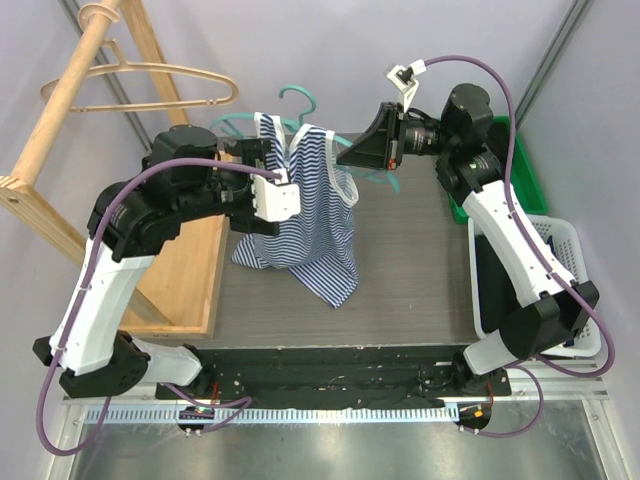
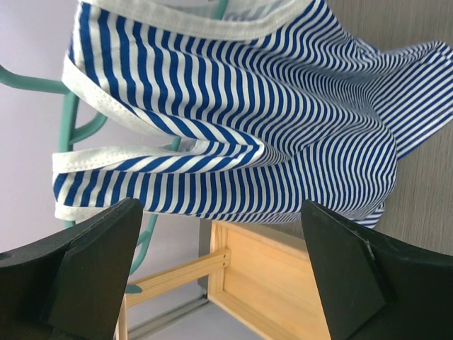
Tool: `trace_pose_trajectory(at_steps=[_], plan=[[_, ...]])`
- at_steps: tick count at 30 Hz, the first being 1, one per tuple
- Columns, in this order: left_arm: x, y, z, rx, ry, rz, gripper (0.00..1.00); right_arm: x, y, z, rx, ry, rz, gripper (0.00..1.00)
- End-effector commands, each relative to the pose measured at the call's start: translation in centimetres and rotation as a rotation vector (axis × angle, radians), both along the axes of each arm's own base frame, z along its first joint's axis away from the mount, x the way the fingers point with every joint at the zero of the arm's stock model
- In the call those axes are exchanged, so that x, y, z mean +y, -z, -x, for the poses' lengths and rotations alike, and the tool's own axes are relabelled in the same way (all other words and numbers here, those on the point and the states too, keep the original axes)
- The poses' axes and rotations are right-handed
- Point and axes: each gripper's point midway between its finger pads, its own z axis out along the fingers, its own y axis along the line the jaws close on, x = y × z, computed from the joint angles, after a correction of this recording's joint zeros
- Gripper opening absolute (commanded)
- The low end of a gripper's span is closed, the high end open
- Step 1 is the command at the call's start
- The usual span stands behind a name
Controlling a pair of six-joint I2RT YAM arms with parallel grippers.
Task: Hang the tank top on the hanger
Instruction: Hang the tank top on the hanger.
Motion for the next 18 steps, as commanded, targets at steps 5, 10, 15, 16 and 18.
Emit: trace_pose_trajectory(at_steps=[5, 10, 15, 16, 18], plan=[[-3.4, -2.0, 0.9, 0.049, 0.119, 0.148, 0.89, -0.6, -3.1, -0.1, -0.121, 0.054, -0.041, 0.01], [-4.1, -1.8, -1.1, -0.012, 0.062, 0.136, 0.82, -0.7, -2.7, -0.8, -0.109, 0.075, -0.029, 0.01], [-4.5, -3.6, -2.9, -0.185, 0.027, 0.129, 0.81, -0.6, -2.3, -1.3, -0.096, 0.096, -0.016, 0.01], [-4.8, -3.2, -3.0, -0.209, 0.036, 0.112, 0.8, -0.7, -2.2, -1.3, -0.095, 0.098, -0.014, 0.01], [-4.4, -4.8, -2.7, -0.315, 0.04, 0.125, 0.78, -0.8, -2.1, -1.5, -0.091, 0.103, -0.011, 0.01]])
